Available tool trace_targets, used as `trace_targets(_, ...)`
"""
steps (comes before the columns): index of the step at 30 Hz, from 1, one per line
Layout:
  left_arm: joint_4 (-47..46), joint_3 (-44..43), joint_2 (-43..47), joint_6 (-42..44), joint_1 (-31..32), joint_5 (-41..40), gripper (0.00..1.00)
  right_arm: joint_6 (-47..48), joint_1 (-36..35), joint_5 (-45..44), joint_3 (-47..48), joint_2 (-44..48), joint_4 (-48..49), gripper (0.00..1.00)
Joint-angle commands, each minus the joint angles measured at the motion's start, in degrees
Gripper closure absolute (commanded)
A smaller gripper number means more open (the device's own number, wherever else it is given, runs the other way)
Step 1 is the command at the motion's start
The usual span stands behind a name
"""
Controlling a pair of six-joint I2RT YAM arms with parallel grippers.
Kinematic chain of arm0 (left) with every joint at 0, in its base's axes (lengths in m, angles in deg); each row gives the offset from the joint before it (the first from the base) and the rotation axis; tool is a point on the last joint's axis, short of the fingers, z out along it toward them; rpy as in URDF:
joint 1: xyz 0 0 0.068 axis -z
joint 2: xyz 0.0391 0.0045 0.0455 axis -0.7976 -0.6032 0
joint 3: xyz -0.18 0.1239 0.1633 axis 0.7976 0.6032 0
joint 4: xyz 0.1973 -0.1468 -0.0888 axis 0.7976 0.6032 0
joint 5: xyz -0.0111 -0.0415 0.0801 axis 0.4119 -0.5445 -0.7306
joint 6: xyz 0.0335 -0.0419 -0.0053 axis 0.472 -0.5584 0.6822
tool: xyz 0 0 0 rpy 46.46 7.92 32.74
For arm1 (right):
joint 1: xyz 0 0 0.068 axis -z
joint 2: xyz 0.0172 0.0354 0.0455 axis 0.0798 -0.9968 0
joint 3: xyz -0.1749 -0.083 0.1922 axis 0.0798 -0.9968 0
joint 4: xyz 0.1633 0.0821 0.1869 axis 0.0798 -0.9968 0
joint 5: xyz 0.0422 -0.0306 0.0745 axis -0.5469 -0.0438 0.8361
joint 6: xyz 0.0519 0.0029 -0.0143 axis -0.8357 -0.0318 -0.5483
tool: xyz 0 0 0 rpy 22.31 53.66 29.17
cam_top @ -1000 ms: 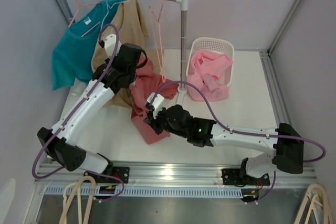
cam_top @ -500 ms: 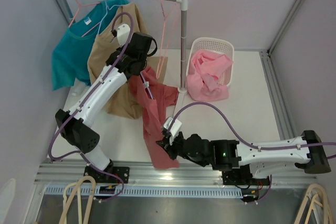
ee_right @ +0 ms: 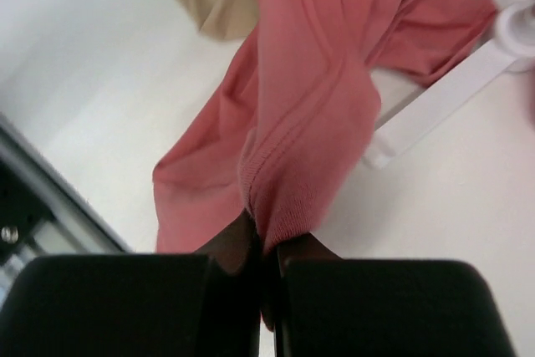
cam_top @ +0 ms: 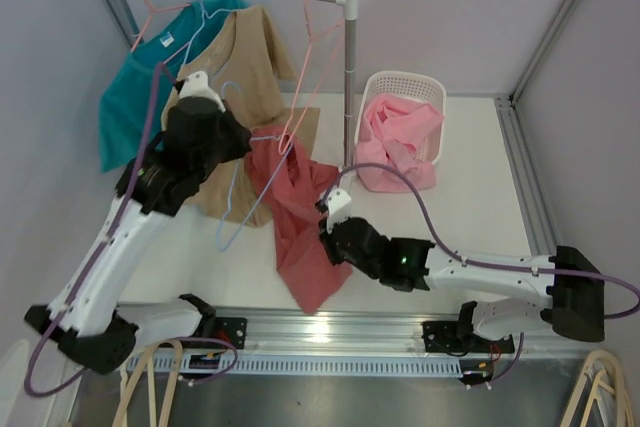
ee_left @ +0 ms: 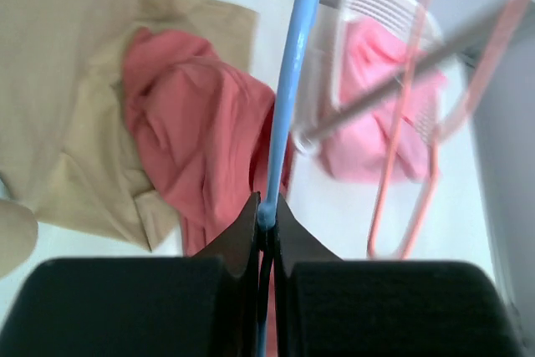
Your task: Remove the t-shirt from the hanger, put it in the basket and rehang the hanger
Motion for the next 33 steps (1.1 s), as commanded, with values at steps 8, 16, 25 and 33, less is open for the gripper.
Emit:
trace_targets(8,9.65,4.01,18.17,9.14,-0.77,14.84,0.99,-2.21,6.55,3.29,5.69,7.53,-10.58,1.00)
trace_targets(16,6.51,1.46,17.39,12.04,-2.71,6.12,0.99,1.11,2.41,-12.96,23.86,22.76,-25.98,1.00)
trace_targets(25,-2.73,-0.21,15.63,15.03,-3.41,3.58,0.99,18.17,20.94,-7.19,50.75,7.84,-13.23,1.00)
trace_targets(33,-6.23,-5.49,9.91,18.37,-4.20,2.87,0.99,21.25,35.89,7.85,78.35,-14.72,-5.94,1.00)
